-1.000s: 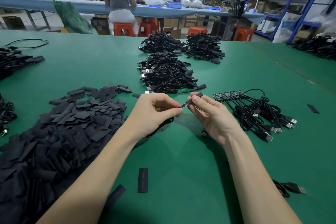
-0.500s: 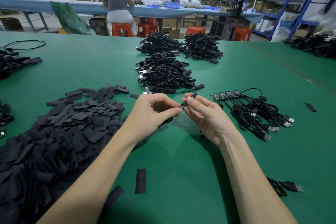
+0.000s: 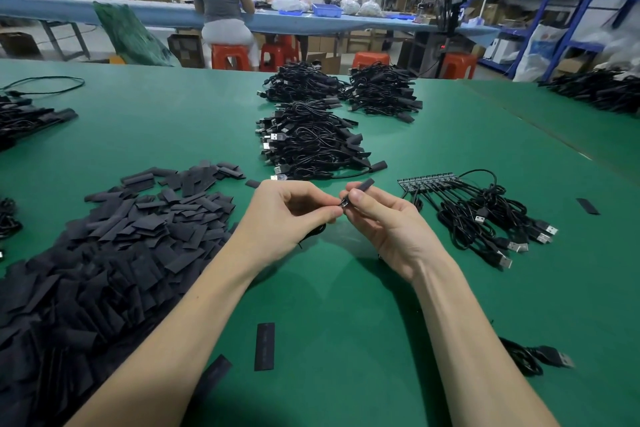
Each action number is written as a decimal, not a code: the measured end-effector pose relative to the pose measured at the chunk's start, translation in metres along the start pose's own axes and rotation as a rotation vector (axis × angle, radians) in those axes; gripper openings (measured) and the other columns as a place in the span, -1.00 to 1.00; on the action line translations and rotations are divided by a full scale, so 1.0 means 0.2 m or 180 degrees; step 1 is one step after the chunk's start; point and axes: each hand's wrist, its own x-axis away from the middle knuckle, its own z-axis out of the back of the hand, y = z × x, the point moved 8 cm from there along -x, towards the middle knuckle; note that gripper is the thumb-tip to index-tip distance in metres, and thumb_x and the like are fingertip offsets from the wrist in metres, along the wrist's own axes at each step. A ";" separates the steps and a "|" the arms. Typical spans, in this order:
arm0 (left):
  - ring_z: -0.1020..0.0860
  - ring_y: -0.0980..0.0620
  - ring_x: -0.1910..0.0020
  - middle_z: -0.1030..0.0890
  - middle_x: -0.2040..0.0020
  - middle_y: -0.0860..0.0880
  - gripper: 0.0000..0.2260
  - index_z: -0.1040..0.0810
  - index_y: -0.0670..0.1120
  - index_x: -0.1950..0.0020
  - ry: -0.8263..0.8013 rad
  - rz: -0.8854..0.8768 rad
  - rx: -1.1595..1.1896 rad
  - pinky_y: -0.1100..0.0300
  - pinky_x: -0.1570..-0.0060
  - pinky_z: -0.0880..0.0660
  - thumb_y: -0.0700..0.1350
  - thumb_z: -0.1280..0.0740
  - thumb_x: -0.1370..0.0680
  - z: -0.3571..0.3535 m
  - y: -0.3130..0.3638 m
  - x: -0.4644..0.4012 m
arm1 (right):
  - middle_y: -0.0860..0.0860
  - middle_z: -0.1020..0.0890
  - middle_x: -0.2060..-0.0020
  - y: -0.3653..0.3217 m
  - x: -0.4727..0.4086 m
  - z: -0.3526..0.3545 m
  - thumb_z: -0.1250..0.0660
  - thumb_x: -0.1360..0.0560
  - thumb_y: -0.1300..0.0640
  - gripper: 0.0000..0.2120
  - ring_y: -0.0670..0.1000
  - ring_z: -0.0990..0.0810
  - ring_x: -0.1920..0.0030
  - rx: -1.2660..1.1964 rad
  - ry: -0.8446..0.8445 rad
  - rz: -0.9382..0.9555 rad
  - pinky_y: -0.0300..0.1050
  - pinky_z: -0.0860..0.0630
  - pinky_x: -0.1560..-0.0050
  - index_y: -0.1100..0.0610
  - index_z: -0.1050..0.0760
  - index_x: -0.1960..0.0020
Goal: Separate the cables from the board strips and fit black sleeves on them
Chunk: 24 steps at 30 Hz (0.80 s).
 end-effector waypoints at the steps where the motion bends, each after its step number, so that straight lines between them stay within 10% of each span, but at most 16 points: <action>1: -0.70 0.09 0.21 -0.74 0.18 -0.02 -0.90 -0.76 -0.04 0.09 0.0000 0.0002 -0.0007 0.34 0.16 -0.54 -0.23 -0.55 -0.45 0.00 0.00 0.00 | 0.12 -0.74 0.11 0.00 0.00 0.00 -0.51 -0.32 0.23 -0.86 -0.04 -0.72 0.12 0.0039 -0.0021 -0.0003 -0.31 -0.61 0.06 0.18 -0.75 0.12; 24: -0.69 0.07 0.21 -0.73 0.20 -0.06 -0.89 -0.70 -0.08 0.15 0.0342 0.0091 0.0187 0.30 0.13 -0.58 -0.27 -0.56 -0.42 0.03 -0.05 -0.01 | 0.11 -0.72 0.11 0.04 -0.02 -0.04 -0.51 -0.36 0.19 -0.78 -0.05 -0.69 0.16 0.0240 -0.0034 0.0031 -0.27 -0.61 0.05 0.25 -0.69 0.02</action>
